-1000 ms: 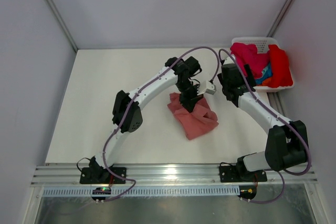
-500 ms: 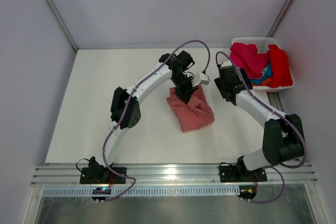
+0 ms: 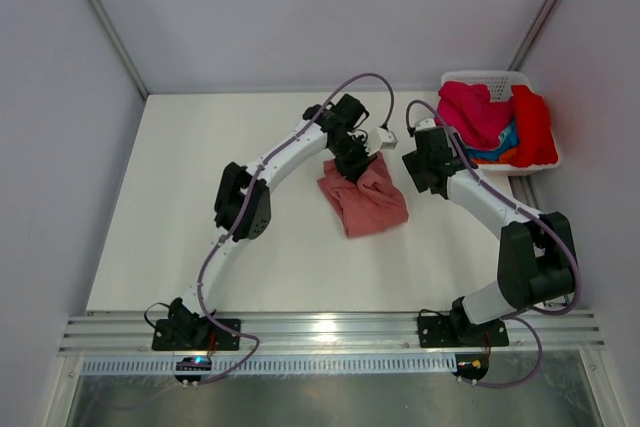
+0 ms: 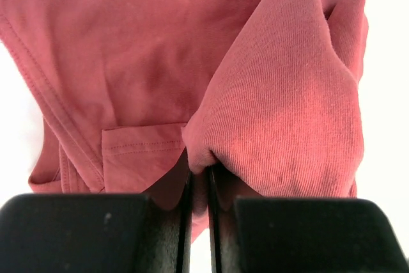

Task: Fold and stack the t-shirts
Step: Fold the tshirt

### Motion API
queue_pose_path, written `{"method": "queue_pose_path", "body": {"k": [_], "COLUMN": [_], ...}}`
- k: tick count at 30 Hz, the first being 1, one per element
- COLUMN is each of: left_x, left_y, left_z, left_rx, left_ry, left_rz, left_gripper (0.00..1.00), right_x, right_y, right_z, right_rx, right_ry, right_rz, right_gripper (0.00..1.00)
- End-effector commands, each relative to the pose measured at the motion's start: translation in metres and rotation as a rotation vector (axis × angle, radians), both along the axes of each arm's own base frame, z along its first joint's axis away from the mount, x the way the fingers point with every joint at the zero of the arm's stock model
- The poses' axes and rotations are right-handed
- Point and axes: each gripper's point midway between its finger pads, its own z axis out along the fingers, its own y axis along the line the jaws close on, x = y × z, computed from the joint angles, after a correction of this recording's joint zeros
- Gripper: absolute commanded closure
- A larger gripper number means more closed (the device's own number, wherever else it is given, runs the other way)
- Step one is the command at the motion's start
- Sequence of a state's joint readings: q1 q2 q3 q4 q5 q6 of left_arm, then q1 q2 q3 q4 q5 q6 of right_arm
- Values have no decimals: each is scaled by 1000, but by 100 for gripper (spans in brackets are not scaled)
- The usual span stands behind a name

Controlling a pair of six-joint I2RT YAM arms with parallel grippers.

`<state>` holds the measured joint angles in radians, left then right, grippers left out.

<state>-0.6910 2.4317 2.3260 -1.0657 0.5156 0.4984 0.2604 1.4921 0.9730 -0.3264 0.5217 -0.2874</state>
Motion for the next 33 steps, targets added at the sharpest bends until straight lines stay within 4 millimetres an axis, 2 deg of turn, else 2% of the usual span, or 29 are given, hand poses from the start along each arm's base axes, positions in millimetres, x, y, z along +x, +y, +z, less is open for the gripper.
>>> {"method": "queue_pose_path", "body": {"k": [1, 6, 9, 10, 12, 13, 17, 23, 26, 27, 33], "left_x": [34, 54, 62, 66, 73, 74, 89, 115, 130, 136, 153], "left_y": [-7, -2, 2, 3, 7, 9, 12, 28, 39, 43, 63], "left_z": [7, 1, -3, -5, -9, -12, -10, 1, 10, 13, 13], "left_rx": [-32, -17, -4, -1, 20, 28, 24, 42, 31, 32, 98], "left_ry": [-104, -143, -158, -168, -194, -199, -242, -321, -350, -371, -467], "left_rz": [77, 151, 192, 207, 246, 257, 304, 423, 516, 545, 647], "left_gripper": [96, 91, 61, 34, 6, 1, 1, 1, 1, 1, 1], "right_x": [10, 9, 9, 9, 9, 8, 7, 4, -2, -6, -19], "right_y": [9, 13, 13, 15, 15, 16, 23, 32, 51, 65, 91], "right_z": [14, 10, 8, 8, 11, 10, 15, 21, 22, 24, 26], "right_rx": [40, 62, 65, 65, 72, 76, 114, 155, 235, 287, 387], "right_ry": [-46, -33, -28, -26, -34, -34, -50, -59, -41, -34, 14], "right_rz": [9, 24, 25, 30, 32, 37, 70, 122, 218, 287, 415], "right_gripper": [1, 1, 1, 1, 1, 1, 1, 1, 1, 1, 1]}}
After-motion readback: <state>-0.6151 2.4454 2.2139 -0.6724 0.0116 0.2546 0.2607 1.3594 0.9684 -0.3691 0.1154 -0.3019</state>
